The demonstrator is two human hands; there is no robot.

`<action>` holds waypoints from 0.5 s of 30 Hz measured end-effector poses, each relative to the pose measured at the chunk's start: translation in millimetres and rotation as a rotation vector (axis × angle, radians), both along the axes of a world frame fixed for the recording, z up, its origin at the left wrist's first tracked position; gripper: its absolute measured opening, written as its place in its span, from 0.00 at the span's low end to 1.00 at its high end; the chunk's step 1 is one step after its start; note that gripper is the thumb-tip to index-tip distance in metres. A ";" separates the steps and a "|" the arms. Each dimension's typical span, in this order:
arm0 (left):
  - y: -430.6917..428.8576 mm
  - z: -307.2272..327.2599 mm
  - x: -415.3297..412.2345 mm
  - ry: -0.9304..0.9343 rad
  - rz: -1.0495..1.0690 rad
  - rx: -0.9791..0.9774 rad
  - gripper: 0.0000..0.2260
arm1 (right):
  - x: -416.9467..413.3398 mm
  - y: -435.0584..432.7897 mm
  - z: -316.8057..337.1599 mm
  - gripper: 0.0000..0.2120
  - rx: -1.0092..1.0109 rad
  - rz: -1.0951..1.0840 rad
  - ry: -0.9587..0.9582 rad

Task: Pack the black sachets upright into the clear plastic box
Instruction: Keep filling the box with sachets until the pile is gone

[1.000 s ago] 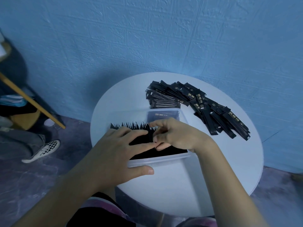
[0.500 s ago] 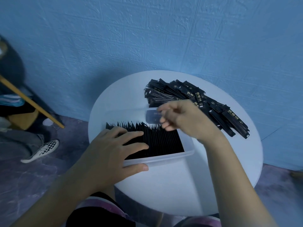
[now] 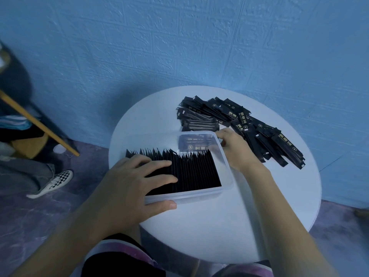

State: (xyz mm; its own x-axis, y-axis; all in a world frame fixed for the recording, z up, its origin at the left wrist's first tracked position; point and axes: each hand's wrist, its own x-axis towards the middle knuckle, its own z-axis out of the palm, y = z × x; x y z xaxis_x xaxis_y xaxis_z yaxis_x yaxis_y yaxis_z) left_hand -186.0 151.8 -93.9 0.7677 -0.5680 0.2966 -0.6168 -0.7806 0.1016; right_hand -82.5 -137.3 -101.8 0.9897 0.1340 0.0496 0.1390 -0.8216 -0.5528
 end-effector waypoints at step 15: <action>-5.8 0.8 0.6 -0.042 -0.008 -0.004 0.21 | -24.0 -40.4 -2.0 0.13 -0.119 -0.219 -0.115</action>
